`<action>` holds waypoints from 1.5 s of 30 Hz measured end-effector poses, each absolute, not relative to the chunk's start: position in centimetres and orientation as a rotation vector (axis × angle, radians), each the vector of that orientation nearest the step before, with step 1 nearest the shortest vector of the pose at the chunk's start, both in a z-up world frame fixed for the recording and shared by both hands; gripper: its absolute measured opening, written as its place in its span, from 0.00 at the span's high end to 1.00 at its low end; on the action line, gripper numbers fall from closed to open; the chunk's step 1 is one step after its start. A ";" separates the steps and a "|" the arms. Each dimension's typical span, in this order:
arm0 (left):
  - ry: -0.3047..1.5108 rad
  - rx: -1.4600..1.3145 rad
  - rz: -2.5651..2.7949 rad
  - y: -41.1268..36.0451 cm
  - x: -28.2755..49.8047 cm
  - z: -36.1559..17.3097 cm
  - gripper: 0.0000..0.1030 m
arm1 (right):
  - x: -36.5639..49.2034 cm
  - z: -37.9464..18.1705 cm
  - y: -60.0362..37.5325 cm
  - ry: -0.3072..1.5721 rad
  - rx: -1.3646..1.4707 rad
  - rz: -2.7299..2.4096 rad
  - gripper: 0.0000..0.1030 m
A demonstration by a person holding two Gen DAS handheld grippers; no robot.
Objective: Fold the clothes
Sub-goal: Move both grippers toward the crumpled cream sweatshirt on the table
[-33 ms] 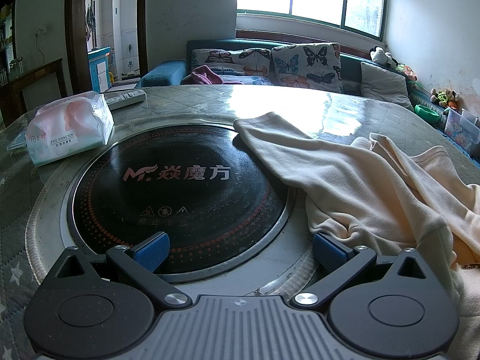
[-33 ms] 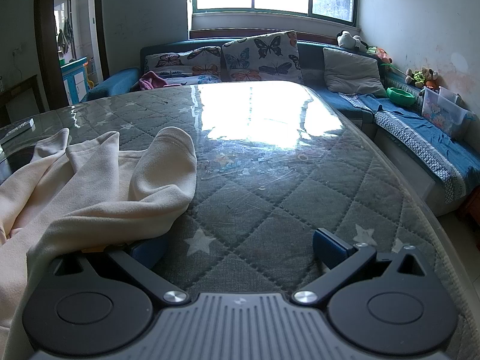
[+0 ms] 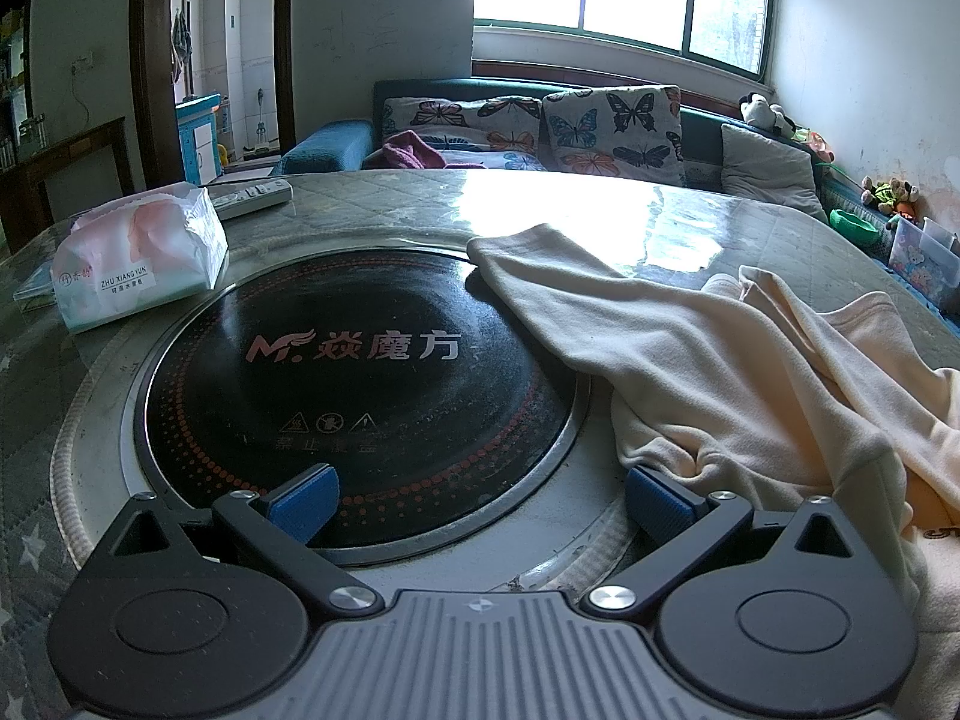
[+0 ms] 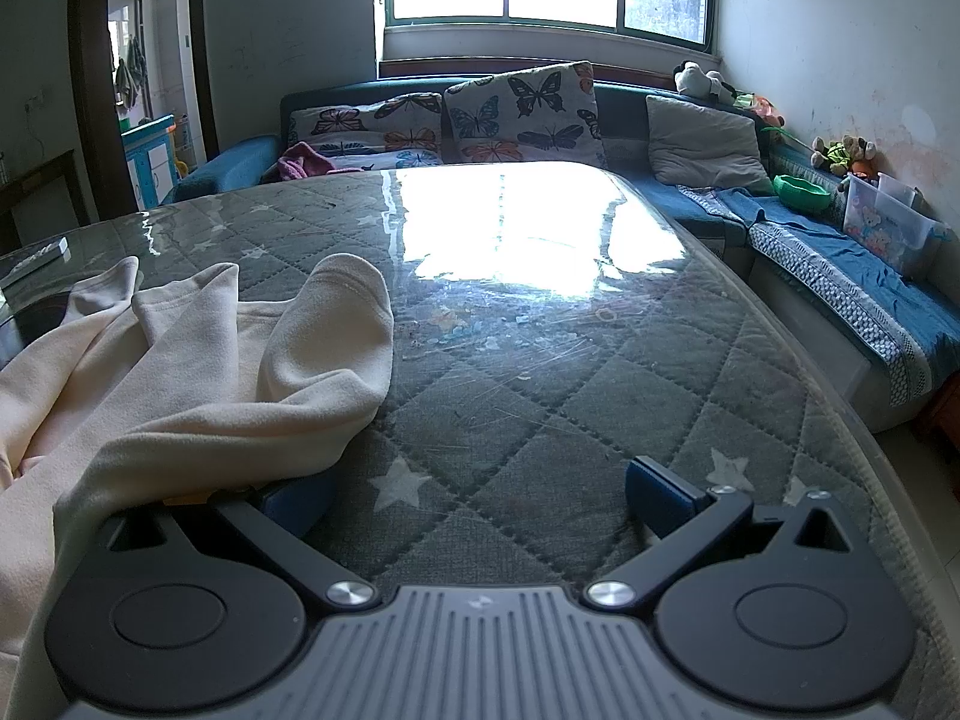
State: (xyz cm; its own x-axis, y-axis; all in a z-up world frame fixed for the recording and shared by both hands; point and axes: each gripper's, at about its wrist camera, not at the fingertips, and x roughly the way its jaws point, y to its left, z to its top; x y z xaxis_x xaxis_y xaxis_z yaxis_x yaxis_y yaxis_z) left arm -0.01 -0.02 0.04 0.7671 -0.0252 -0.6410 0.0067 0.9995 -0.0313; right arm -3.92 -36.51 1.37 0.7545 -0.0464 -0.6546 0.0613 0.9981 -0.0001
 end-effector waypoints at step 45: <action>0.700 -0.046 -0.039 -2.0 -5.9 2.7 0.00 | -13.8 5.9 -30.7 0.655 0.019 0.078 0.00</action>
